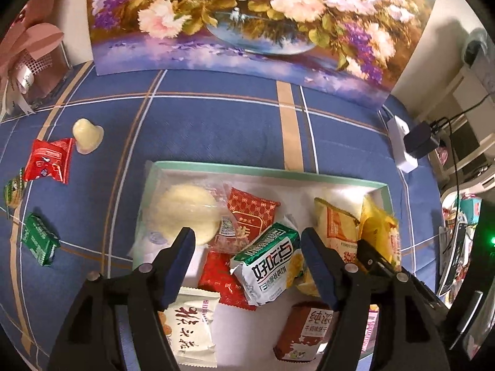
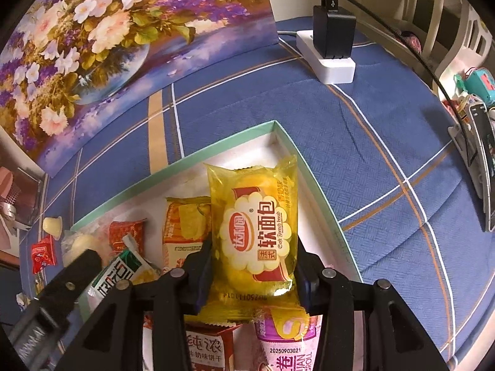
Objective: Organize snacks
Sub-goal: 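Lower both packets into the white tray and open both tools, then withdraw both tools from the tray toward the green packet and round cake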
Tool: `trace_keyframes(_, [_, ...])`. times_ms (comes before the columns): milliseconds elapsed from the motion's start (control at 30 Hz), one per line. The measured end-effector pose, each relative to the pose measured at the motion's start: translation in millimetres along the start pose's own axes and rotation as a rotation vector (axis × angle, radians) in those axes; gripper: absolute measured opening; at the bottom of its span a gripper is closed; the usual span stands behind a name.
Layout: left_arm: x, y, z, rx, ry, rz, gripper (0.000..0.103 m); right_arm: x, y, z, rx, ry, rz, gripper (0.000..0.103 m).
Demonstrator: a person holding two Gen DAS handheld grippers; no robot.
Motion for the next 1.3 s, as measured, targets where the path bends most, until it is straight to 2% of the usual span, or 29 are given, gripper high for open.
trace_keyframes(100, [0.4, 6.2, -4.8, 0.015, 0.017, -0.009, 0.072, 1.2, 6.0, -1.7, -0.004, 0.011, 0.012, 0.057])
trace_keyframes(233, [-1.0, 11.3, -11.7, 0.032, 0.04, -0.017, 0.072, 3.9, 13.2, -2.8, 0.0, 0.01, 0.017, 0.059])
trace_keyframes(367, [0.6, 15.9, -20.3, 0.041, 0.075, -0.01, 0.084, 4.7, 22.0, -4.5, 0.002, 0.018, 0.023, 0.063])
trace_keyframes(433, [0.8, 16.0, -25.6, 0.05, 0.096, -0.009, 0.085, 4.6, 26.1, -6.6, 0.001, 0.03, 0.028, 0.068])
trace_keyframes(500, [-0.4, 14.3, -32.2, 0.069, 0.123, -0.011, 0.093, 3.6, 30.4, -9.2, -0.001, 0.043, 0.038, 0.077])
trace_keyframes(667, [-3.0, 7.7, -43.6, 0.128, 0.155, -0.016, 0.094, 1.0, 28.6, -14.6, 0.0, 0.06, 0.032, 0.087])
trace_keyframes(767, [-4.3, 4.5, -48.2, 0.153, 0.162, -0.017, 0.1, -0.7, 24.9, -16.6, 0.003, 0.062, 0.021, 0.091])
trace_keyframes(833, [-4.5, 2.4, -50.5, 0.175, 0.163, -0.014, 0.1, -1.3, 23.9, -17.4, 0.004, 0.063, 0.018, 0.094])
trace_keyframes(900, [-5.6, 0.7, -52.1, 0.194, 0.166, -0.014, 0.101, -1.8, 23.8, -17.5, 0.009, 0.059, 0.019, 0.101])
trace_keyframes(1300, [-7.6, -7.2, -63.0, 0.301, 0.154, -0.004, 0.101, -1.2, 23.3, -16.7, 0.016, 0.053, 0.009, 0.103])
Point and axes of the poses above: each gripper's, at about its wrist camera, not at the fingertips, and y roughly against the way its jaws point, z to its right, x to its top, the point moved 3 cm from there along -y, roughly the way its jaws point, and after that the axes turned 6 degrees about x, right-handed, at the moved point
